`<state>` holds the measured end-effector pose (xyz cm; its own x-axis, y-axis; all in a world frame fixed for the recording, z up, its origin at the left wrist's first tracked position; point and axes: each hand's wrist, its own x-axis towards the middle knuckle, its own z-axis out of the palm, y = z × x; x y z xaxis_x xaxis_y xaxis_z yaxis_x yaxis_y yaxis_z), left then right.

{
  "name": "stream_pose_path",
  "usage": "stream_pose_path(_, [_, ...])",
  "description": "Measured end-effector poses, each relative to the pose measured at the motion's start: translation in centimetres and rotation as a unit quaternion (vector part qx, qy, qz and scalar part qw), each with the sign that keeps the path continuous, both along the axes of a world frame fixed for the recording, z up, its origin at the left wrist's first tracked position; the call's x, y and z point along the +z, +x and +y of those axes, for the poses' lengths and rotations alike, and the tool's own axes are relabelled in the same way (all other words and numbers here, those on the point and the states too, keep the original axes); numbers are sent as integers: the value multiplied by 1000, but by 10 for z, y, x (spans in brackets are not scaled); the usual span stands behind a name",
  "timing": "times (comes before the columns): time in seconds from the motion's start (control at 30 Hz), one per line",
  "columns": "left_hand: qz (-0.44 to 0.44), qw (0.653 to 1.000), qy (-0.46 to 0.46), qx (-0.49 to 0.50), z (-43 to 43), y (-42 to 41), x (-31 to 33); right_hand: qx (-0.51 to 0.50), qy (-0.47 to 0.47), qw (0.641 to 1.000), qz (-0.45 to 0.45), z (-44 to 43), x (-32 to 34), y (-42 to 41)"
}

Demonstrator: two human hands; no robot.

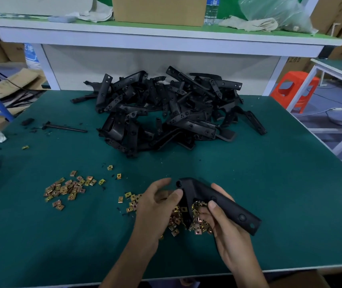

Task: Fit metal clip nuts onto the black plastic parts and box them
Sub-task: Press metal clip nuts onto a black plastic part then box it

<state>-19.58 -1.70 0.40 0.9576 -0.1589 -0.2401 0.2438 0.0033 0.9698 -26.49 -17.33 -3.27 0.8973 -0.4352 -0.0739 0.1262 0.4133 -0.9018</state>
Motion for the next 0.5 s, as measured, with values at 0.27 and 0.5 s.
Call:
stream_pose_path(0.27, [-89,994,57,25,-15,1,-1,2,-129,991,20,5,-4,-15])
stream_pose_path(0.5, [-118,989,67,-63,-22,-8,1,-76,-146,986,41,-1,18,-61])
